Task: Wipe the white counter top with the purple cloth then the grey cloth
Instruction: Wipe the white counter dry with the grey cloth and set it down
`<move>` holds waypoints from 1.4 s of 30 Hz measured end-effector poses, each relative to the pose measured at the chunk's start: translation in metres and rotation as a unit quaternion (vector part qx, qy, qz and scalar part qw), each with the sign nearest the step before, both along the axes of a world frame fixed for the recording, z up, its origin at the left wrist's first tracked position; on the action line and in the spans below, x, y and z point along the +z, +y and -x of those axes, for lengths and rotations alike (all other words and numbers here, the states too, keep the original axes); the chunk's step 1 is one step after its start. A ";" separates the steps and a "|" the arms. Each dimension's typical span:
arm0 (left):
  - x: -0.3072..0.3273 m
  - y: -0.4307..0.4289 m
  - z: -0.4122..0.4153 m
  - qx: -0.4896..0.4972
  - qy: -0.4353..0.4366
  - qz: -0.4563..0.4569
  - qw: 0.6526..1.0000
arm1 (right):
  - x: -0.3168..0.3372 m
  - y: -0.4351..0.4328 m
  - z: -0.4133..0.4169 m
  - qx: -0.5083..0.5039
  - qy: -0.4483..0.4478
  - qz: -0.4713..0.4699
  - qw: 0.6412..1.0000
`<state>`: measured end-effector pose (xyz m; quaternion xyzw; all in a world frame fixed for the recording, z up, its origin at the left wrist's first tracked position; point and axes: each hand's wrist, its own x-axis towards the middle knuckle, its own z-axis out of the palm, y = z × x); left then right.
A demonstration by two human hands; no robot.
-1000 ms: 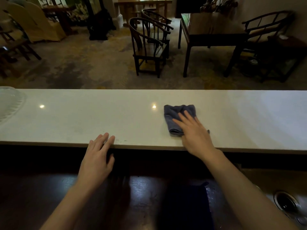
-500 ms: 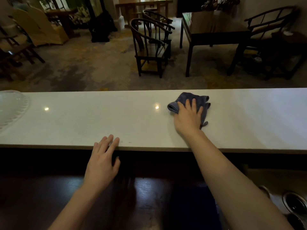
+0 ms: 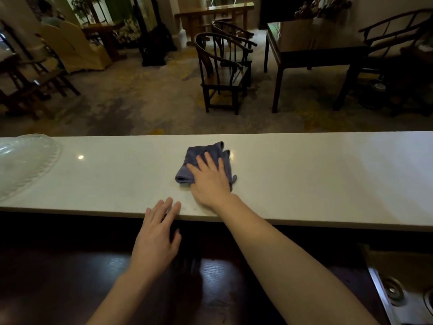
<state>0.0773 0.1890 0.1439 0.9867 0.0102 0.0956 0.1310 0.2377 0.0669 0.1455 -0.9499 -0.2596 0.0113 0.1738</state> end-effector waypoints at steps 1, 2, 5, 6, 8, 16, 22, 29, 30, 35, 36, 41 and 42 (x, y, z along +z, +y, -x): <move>0.000 0.000 0.000 0.000 0.000 -0.001 1.000 | -0.001 0.003 0.006 0.022 -0.005 0.004 1.000; -0.001 0.000 0.000 0.000 0.001 -0.002 1.000 | -0.001 0.005 0.012 0.041 -0.008 0.006 0.999; -0.003 0.000 -0.001 0.003 0.002 -0.003 1.000 | -0.002 0.001 0.026 0.075 -0.014 -0.009 0.997; -0.003 0.000 -0.002 0.004 0.004 -0.004 1.000 | -0.002 -0.003 0.030 0.081 -0.015 -0.016 0.996; -0.004 0.000 -0.002 0.004 -0.001 -0.005 1.000 | -0.002 -0.012 0.039 0.098 -0.014 -0.021 0.995; -0.004 -0.002 -0.001 0.001 -0.016 0.000 1.000 | 0.000 -0.052 0.070 0.150 0.012 -0.024 0.988; -0.005 -0.007 0.000 0.024 -0.019 0.015 0.999 | 0.020 -0.069 0.079 0.129 0.099 -0.185 0.969; 0.012 -0.027 -0.007 0.092 -0.009 0.352 0.931 | 0.050 -0.088 0.079 -0.032 0.256 -0.450 0.855; 0.017 -0.030 -0.011 0.101 -0.015 0.406 0.908 | 0.055 -0.090 0.080 -0.043 0.280 -0.490 0.824; 0.052 -0.034 -0.031 0.005 0.059 0.683 0.728 | 0.080 -0.105 0.088 -0.030 0.434 -0.644 0.629; 0.061 -0.034 -0.031 -0.026 0.086 0.713 0.696 | 0.085 -0.108 0.090 -0.021 0.451 -0.654 0.607; 0.084 -0.038 -0.021 -0.079 0.113 0.729 0.671 | 0.103 -0.120 0.103 -0.032 0.442 -0.635 0.633; 0.083 -0.040 -0.017 -0.075 0.089 0.719 0.685 | 0.103 -0.122 0.107 -0.053 0.400 -0.605 0.686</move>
